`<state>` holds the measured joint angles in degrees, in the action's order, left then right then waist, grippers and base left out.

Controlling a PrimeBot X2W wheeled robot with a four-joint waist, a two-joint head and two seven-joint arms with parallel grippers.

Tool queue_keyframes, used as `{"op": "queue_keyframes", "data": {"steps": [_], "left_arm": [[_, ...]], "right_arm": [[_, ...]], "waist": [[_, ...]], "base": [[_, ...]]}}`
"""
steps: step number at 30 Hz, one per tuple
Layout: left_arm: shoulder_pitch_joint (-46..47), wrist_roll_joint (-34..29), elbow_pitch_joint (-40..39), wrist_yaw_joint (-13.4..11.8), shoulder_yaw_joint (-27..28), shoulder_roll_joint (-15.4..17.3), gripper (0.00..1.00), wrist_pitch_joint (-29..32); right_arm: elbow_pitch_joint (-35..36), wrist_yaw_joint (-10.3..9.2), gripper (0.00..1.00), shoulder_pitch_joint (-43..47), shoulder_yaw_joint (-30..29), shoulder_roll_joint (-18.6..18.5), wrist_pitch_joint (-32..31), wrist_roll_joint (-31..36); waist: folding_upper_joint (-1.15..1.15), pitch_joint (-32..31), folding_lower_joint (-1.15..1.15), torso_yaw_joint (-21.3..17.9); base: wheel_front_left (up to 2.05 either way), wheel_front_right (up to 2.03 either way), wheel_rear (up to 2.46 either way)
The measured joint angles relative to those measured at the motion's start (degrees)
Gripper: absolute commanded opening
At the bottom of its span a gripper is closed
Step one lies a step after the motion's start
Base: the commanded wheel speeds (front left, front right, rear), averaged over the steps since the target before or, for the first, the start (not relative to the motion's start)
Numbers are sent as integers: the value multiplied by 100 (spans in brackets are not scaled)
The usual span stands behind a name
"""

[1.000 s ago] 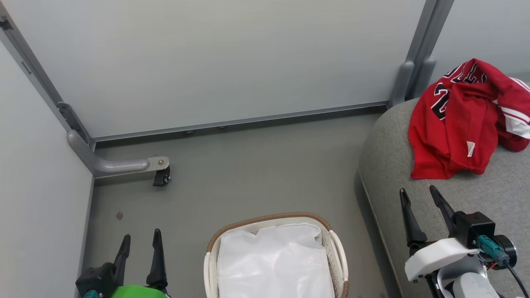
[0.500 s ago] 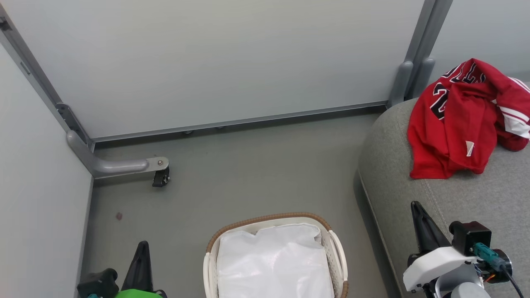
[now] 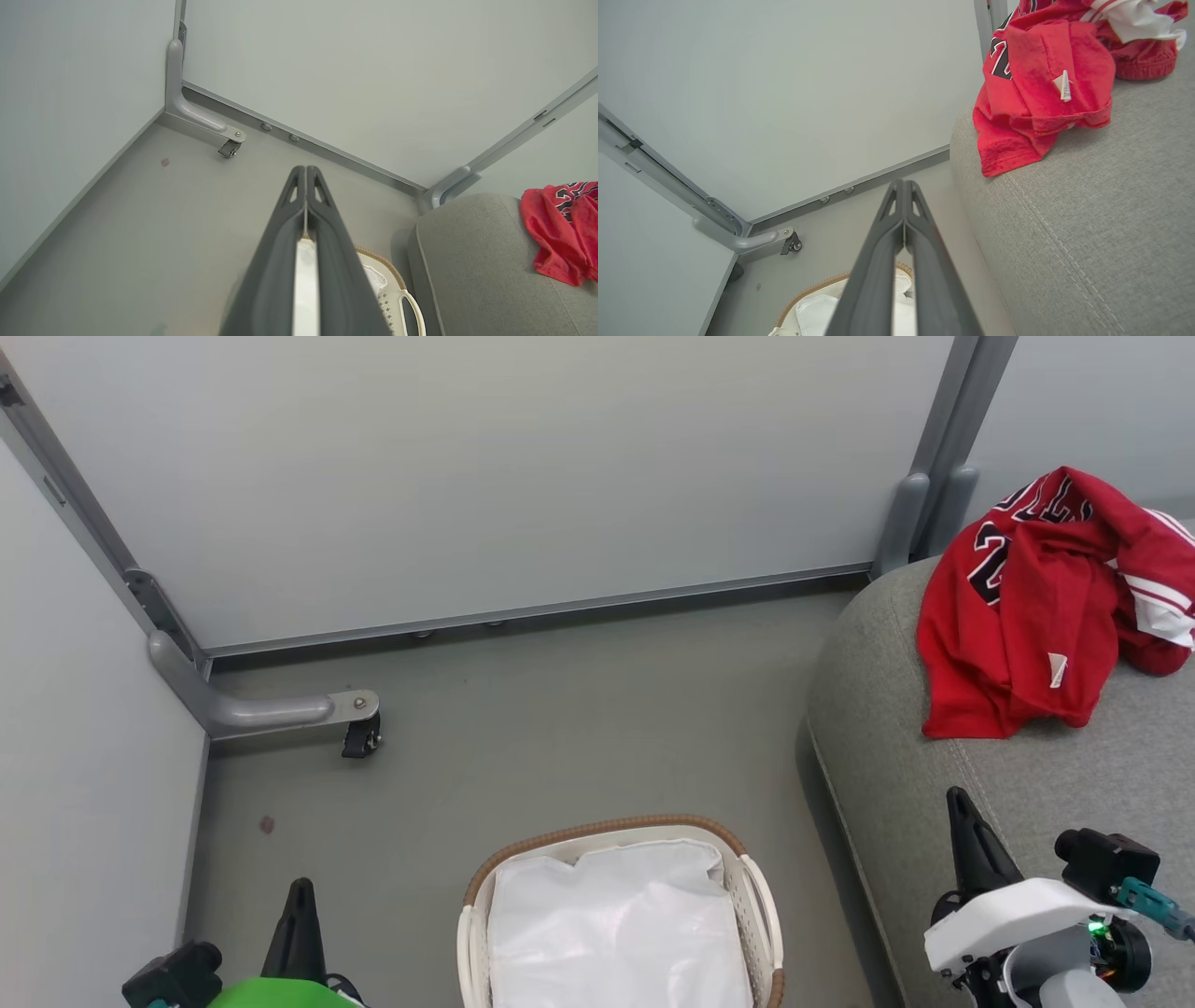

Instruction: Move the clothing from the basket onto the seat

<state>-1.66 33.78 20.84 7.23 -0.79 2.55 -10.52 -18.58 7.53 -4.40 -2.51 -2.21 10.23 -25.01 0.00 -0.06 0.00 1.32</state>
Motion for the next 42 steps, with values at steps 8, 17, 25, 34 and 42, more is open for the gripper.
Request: {"op": "queue_keyframes", "data": {"steps": [8,17,25,34,42], "left_arm": [[85,671,-68,0,77,0,0,196],[163,1347,-156,0,164,0,0,398],[232,1923,-215,0,236,1,0,553],[307,2473,-282,1,296,1,0,722],[363,2949,-339,4,367,2,0,856]], "right_arm": [[60,0,0,-1,-40,-3,-179,-781],[108,0,0,-4,-85,-8,-371,-1558],[149,-1,0,-8,-121,-11,-543,-2197],[192,-1,0,-27,-164,-16,-699,-2850],[225,-1,0,-38,-193,-19,-831,-3387]], "waist": [[0,2,0,-10],[0,4,0,-20],[0,5,0,-30],[0,7,0,-41],[0,9,0,-51]], "base": [[0,0,0],[0,0,0],[0,0,0],[0,0,0],[0,0,0]]}}
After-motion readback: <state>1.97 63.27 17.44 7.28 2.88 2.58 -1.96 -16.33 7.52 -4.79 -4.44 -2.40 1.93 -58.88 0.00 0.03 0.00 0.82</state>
